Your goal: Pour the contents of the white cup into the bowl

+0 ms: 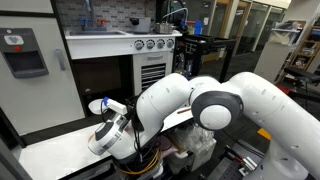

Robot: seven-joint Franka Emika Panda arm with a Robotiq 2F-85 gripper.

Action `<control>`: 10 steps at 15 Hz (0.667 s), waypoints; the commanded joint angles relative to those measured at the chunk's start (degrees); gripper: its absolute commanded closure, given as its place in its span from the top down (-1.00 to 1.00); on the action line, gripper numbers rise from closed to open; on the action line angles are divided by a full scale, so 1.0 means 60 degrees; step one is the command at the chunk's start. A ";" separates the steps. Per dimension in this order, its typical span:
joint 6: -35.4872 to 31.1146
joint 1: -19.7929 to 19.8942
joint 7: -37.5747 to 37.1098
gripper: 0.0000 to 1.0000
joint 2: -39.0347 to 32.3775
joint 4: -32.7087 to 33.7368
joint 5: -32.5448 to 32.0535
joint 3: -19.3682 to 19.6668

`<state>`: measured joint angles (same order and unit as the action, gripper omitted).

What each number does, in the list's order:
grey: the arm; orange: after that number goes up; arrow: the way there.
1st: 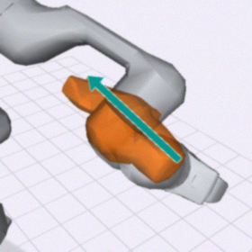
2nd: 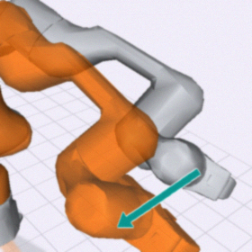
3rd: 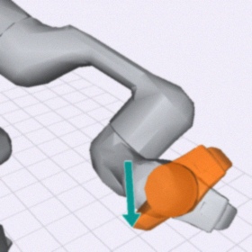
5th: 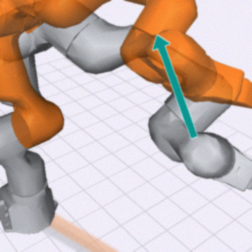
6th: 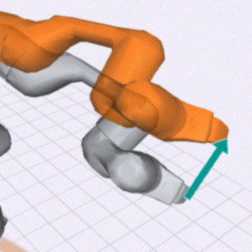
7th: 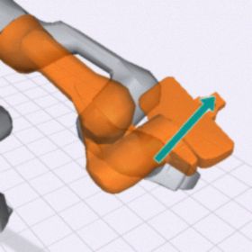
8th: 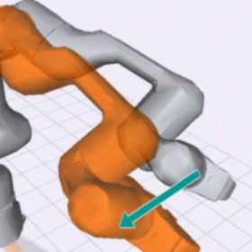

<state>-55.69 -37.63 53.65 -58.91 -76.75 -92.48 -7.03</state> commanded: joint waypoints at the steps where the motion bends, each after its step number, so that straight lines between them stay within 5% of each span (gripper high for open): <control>1: -0.0237 0.0096 0.0292 -0.95 0.0427 -0.0608 -0.0295 -0.0113; 10: -0.0264 0.0129 0.0582 -0.95 0.0558 -0.0954 -0.0536 -0.0119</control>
<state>-55.71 -37.63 55.46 -58.68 -78.35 -94.28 -7.10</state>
